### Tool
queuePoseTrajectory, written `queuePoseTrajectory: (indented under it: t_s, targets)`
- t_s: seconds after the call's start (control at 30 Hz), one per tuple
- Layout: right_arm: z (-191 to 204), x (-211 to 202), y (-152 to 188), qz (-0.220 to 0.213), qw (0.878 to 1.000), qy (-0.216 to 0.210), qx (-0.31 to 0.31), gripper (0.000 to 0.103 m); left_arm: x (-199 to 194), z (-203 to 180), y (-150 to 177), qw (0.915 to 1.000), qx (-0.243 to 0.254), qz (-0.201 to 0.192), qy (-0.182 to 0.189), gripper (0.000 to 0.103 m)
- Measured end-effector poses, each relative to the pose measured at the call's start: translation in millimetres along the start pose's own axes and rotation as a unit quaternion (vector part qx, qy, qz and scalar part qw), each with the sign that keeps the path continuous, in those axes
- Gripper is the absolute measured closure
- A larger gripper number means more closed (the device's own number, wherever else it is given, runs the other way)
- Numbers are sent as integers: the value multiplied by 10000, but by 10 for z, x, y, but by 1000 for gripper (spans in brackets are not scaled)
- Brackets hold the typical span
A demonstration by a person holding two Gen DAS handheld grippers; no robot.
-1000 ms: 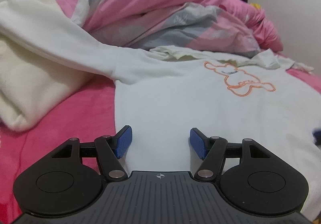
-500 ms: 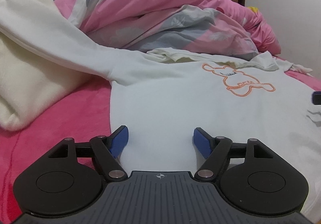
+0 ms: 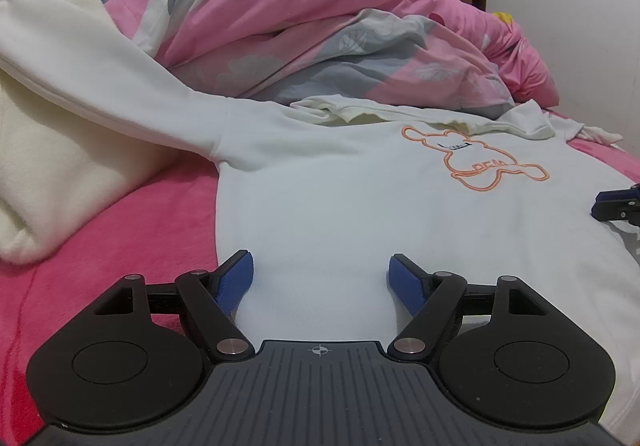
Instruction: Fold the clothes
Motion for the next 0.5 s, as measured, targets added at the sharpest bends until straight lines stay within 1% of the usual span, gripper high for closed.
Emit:
queuePoseTrajectory:
  t_s: [0.07, 0.23, 0.33, 0.43, 0.5]
  targets:
    - [1, 15, 7, 19, 10000, -1, -10, 84, 3, -2, -1, 10000, 2, 0, -1, 27]
    - [-21, 33, 16, 40, 10000, -46, 59, 94, 1, 1, -2, 10000, 3, 2, 2, 27]
    - [-90, 30, 20, 38, 9994, -130, 322, 100, 1, 1, -2, 10000, 4, 1, 3, 27]
    - [-189, 23, 30, 28, 9968, -305, 744, 103, 2, 3, -2, 10000, 6, 1, 4, 27]
    - [-262, 8, 43, -23, 9934, -454, 1057, 103, 2, 3, -2, 10000, 6, 1, 5, 27]
Point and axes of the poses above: each gripper's, at about its wrist camera, not at the fingertips, and x roughly the way its jaws point, z to its left, y to its underside, the point moved 4 cm from there along x, roughly the way its jaws point
